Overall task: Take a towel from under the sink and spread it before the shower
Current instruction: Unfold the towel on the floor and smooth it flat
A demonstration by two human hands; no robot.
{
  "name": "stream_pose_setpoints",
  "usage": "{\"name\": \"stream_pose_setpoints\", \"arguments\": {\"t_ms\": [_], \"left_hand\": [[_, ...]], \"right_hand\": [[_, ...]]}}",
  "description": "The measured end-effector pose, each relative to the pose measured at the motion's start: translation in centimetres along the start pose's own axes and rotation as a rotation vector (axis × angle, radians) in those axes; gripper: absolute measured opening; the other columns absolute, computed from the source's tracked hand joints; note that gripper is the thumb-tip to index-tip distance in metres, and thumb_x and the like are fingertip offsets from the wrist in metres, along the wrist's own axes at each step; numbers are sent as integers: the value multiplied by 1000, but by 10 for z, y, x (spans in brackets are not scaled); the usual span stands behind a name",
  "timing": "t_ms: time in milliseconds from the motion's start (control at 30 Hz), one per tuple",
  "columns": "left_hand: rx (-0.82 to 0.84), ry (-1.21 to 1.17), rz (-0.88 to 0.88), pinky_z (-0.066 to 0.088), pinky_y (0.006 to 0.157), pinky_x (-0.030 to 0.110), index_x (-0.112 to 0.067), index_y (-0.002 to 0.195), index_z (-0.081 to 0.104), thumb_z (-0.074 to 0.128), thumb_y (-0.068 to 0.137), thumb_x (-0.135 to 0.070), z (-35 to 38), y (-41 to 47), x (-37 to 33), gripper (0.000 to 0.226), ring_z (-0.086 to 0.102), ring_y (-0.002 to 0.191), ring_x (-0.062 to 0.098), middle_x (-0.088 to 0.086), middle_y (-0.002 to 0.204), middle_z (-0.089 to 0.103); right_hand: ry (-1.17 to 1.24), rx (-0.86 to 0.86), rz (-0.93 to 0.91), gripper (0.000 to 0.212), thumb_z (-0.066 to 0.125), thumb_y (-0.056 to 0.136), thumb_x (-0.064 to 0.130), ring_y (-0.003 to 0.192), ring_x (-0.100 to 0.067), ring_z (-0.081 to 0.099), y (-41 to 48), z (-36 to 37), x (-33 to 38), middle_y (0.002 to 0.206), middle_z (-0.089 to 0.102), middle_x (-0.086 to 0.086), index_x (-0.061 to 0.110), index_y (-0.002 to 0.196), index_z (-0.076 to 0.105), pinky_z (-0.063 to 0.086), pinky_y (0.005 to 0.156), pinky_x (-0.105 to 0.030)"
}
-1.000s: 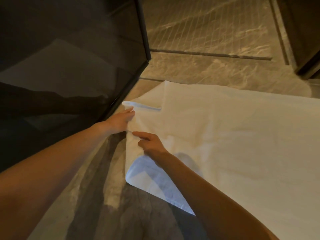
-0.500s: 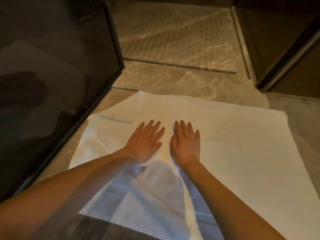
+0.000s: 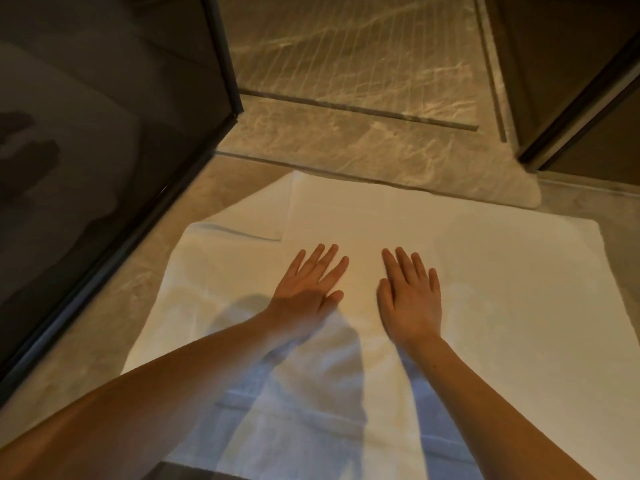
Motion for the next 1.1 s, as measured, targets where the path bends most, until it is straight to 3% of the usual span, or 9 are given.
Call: {"name": "stream_pose_setpoints", "arguments": {"t_ms": [200,300,367,467,533,567,633,700,1100], "left_hand": [[-11,-30,-114,-3,121,32,-30,155,12,23,102,-42,-8,6,46,56,-1,151,16,-5,164,6],[13,-6,-139,12,120,35,-36,155,10,25,103,-42,-16,9,80,54,7,150,13,-11,163,4],[1,48,-168,26,113,35,-34,155,15,26,102,-42,-27,14,106,54,25,144,12,-9,162,18],[-29,12,-242,39,104,37,-26,147,40,30,102,-38,-46,22,148,48,46,131,23,4,142,55],[-6,31,-278,35,107,44,-23,145,42,29,103,-37,-46,28,171,46,45,129,31,10,142,53],[0,54,-294,29,111,46,-25,150,34,27,103,-37,-44,31,181,49,40,133,31,10,149,45],[5,16,-342,8,120,43,-33,155,15,20,103,-41,-37,32,196,52,13,148,22,-1,163,15],[-22,-23,-344,-3,121,39,-37,154,9,16,103,-44,-33,33,203,52,-4,150,14,-9,164,1],[-18,-9,-306,-3,121,38,-40,154,7,16,102,-47,-33,44,219,53,-6,150,12,-10,164,1]], "right_hand": [[0,-13,-120,55,22,103,37,151,-23,4,46,-6,60,164,13,0,28,156,15,4,122,-44],[-67,6,-174,55,20,102,38,151,-23,4,74,2,83,164,12,0,28,156,13,3,122,-45],[-75,23,-177,55,20,103,38,151,-22,3,88,8,86,164,11,1,28,156,13,4,122,-46],[-37,22,-139,55,18,102,38,151,-21,2,97,15,79,165,9,2,28,157,12,4,122,-45],[-21,0,-136,56,19,102,39,151,-20,2,95,17,76,164,10,2,28,157,13,4,122,-43],[-15,-11,-134,55,19,102,38,151,-20,3,95,17,76,164,11,3,29,156,14,4,122,-43],[-15,-24,-132,55,20,102,38,151,-19,3,96,17,76,164,11,3,29,156,15,4,122,-42],[-11,-38,-131,54,22,103,37,151,-19,5,96,16,76,164,13,2,29,156,16,5,122,-43],[-11,-36,-91,54,22,103,35,151,-20,5,106,16,82,164,14,2,27,156,17,4,122,-43]]}}
Point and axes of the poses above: each hand's wrist, its own y-axis towards the middle knuckle, its own z-axis out of the palm, x = y × z, the point moved 10 cm from there along y, towards the middle knuckle
